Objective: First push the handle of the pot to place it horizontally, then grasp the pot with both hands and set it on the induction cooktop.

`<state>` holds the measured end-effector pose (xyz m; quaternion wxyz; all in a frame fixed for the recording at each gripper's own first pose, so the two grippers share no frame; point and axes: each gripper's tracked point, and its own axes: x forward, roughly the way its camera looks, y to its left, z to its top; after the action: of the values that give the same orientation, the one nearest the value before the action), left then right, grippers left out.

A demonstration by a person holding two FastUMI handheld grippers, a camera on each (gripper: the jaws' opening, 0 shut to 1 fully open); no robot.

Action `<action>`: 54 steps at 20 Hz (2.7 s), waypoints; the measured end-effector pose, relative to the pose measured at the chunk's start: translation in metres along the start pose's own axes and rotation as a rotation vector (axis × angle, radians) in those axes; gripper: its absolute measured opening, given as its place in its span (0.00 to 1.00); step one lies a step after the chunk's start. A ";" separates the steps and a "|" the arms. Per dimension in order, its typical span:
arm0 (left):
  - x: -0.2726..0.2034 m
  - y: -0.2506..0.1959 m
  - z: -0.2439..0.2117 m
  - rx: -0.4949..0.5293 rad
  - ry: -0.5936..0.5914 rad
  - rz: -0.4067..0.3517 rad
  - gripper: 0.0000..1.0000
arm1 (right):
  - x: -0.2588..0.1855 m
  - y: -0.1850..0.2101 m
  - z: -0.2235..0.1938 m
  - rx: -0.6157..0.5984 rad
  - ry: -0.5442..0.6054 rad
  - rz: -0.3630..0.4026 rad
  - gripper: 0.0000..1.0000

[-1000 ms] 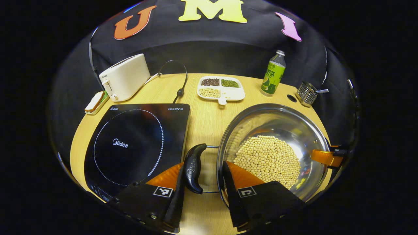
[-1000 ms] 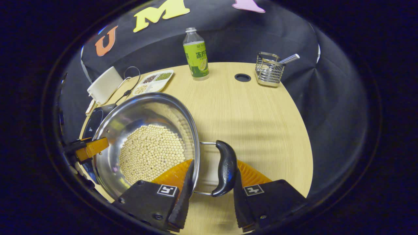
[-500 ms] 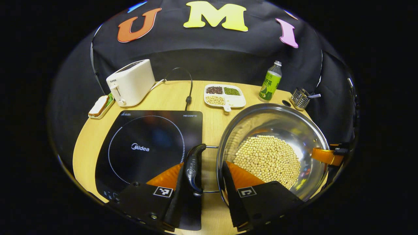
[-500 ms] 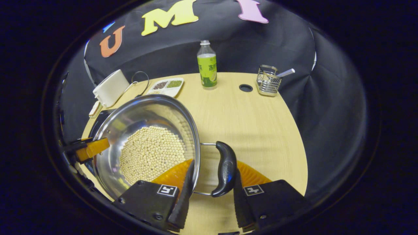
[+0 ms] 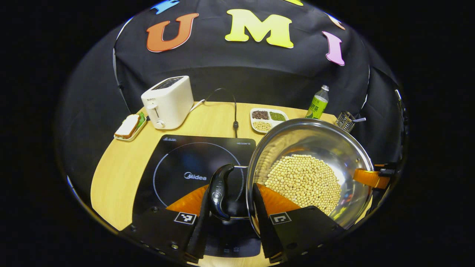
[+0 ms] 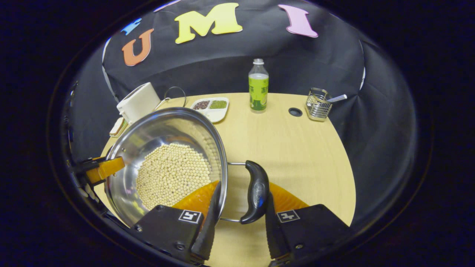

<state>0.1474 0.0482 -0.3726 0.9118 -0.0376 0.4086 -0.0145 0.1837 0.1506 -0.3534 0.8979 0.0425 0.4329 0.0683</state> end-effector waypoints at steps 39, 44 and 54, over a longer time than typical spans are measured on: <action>0.025 0.216 0.018 -0.044 0.056 0.094 0.57 | 0.062 0.208 0.018 -0.027 0.067 0.062 0.58; 0.039 0.218 0.006 -0.042 0.068 0.085 0.57 | 0.081 0.207 0.012 0.000 0.052 0.052 0.58; 0.042 0.211 0.009 0.007 -0.013 0.029 0.47 | 0.074 0.198 0.006 -0.002 0.027 0.028 0.60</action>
<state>0.1814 0.2569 -0.4151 0.9147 -0.0285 0.4031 -0.0023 0.2173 0.3579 -0.3802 0.8910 0.0468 0.4441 0.0819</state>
